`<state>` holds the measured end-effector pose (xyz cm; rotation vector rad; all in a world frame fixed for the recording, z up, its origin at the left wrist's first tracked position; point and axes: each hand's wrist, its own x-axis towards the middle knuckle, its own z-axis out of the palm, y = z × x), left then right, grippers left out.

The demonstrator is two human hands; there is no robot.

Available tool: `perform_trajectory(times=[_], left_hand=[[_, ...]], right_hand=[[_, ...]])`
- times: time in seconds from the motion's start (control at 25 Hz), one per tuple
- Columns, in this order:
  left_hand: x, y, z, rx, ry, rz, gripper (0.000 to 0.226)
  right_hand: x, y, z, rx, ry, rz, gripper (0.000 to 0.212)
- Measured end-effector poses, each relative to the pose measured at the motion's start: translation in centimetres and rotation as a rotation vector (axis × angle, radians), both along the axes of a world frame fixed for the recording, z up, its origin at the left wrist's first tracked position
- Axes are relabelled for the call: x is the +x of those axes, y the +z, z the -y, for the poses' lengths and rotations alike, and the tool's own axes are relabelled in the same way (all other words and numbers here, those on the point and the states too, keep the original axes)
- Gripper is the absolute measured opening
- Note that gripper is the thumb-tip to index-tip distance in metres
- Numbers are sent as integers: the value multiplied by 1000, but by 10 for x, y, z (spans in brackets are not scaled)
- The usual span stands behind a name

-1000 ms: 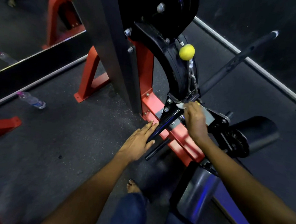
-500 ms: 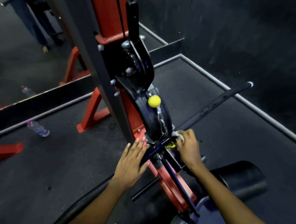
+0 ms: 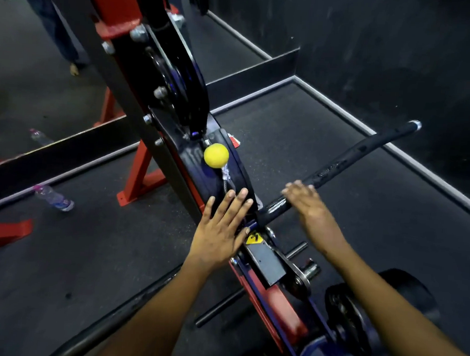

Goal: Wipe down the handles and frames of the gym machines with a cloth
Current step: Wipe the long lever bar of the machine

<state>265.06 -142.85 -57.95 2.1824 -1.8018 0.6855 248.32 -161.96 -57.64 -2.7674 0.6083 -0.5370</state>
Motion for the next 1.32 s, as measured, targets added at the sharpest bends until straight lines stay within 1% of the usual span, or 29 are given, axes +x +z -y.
perform_trajectory(times=[0.04, 0.08, 0.12, 0.2, 0.24, 0.28, 0.32, 0.36, 0.4, 0.44, 0.48, 0.52, 0.56, 0.6, 0.64, 0.72, 0.76, 0.8, 0.88, 0.92, 0.96, 1.04, 1.08, 1.12, 1.16, 1.2, 1.24, 1.28, 1.32], left_hand=[[0, -1, 1, -16, 2, 1, 70], [0, -1, 2, -24, 3, 2, 71], [-1, -2, 2, -30, 2, 5, 71], [0, -3, 0, -42, 1, 13, 71], [0, -4, 0, -44, -1, 16, 70], [1, -5, 0, -45, -3, 19, 70], [1, -5, 0, -48, -3, 22, 70], [2, -5, 2, -52, -2, 25, 70], [2, -6, 2, -56, 0, 25, 70], [2, -6, 2, -60, -1, 25, 70], [1, -6, 1, -63, -6, 26, 70], [1, -6, 1, -67, -11, 32, 70], [2, -6, 1, -67, -13, 38, 71], [2, -6, 2, -66, -13, 39, 71], [2, -7, 2, -63, -14, 38, 71], [2, -8, 2, -60, -13, 40, 72], [3, -8, 1, -58, -11, 40, 71], [2, -8, 1, -57, -11, 40, 71], [2, -8, 3, -57, -14, 42, 71], [2, -8, 3, -54, -14, 40, 72], [3, -9, 3, -52, -13, 37, 73], [3, -10, 2, -49, -6, 40, 75], [2, -10, 2, -51, -2, 40, 75], [2, -11, 1, -52, -2, 39, 75], [2, -11, 0, -54, -5, 37, 75], [1, -11, 0, -58, -8, 38, 75], [2, -11, 1, -61, -8, 44, 75], [2, -10, 2, -61, -7, 50, 75], [2, -9, 3, -61, -7, 51, 75]], right_hand=[[-1, 3, 8, 95, -146, 69, 47], [5, 5, 2, 156, -233, 85, 49], [14, 5, -15, 146, -224, 82, 52], [21, -5, -52, 2, 31, 31, 49], [17, -6, -54, -65, 164, -3, 49], [10, -4, -41, -106, 213, -15, 51], [4, -4, -19, -95, 146, 15, 57], [-2, -4, -2, -21, -3, 73, 63], [-7, -1, 3, 54, -115, 107, 62], [-5, 1, -1, 46, -132, 90, 53], [-2, -2, -14, -57, 6, 51, 44], [1, -4, -26, -153, 257, 16, 43], [1, -10, -26, -242, 474, -34, 45], [-2, -10, -12, -298, 595, -62, 49], [-4, -11, 9, -309, 582, -46, 54], [-7, -7, 31, -171, 387, 49, 61], [-4, -5, 26, -136, 344, 81, 63], [-2, -8, 14, -149, 401, 74, 62], [-4, -16, -4, -260, 644, 8, 52], [-9, -14, 6, -294, 684, -15, 46], [-14, -11, 23, -273, 607, -1, 43], [-27, -11, 57, -115, 209, 72, 45], [-31, -8, 63, -36, -6, 135, 55], [-28, -8, 58, 8, -130, 168, 68], [-21, -8, 44, 21, -139, 154, 76], [-14, -8, 24, 0, -35, 99, 79], [-10, -8, 6, -68, 167, 37, 76], [-11, -6, -2, -145, 369, -19, 67], [-15, -1, 6, -210, 481, -46, 56]])
